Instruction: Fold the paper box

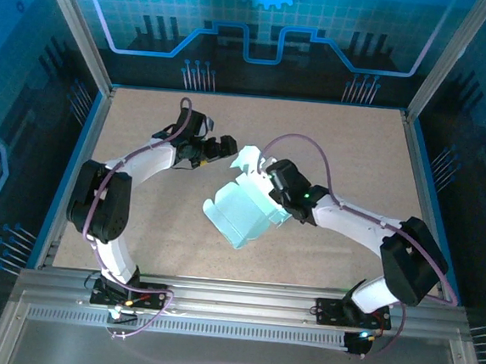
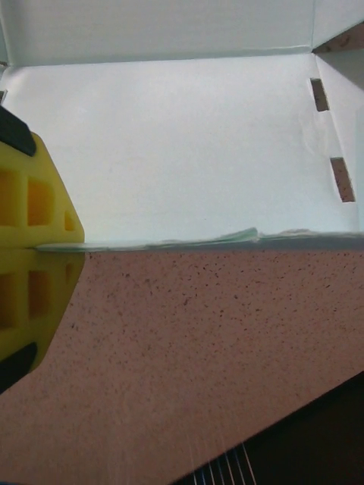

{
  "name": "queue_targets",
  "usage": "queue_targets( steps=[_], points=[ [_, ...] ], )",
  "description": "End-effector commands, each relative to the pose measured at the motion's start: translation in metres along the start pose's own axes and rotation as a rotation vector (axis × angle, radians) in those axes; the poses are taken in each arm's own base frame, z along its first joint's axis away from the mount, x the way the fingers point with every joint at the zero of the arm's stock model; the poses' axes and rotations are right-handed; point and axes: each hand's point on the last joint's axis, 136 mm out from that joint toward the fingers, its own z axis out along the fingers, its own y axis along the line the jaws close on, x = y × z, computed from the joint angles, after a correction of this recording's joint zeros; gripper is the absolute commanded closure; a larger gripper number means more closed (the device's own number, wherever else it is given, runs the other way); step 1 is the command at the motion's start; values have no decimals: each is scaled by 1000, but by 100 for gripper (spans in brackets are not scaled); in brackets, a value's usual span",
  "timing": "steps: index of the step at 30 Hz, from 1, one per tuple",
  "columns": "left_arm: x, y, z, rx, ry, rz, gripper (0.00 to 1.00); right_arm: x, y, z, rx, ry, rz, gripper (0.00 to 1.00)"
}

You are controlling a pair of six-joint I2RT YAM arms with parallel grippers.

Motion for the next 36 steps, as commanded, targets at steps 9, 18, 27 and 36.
queue_targets(
  steps=[9, 18, 27, 36],
  points=[
    [-5, 21, 21, -78, 34, 23, 7, -17, -5, -9, 159, -18, -154, 100],
    [0, 4, 46, 67, 121, 52, 12, -19, 5, -10, 112, -52, -191, 100],
    [13, -22, 47, 228, 162, 103, 12, -22, 7, -6, 102, -54, -202, 100],
    [32, -29, 34, 262, 149, 127, 12, -25, 6, -2, 95, -53, -207, 100]
  ],
)
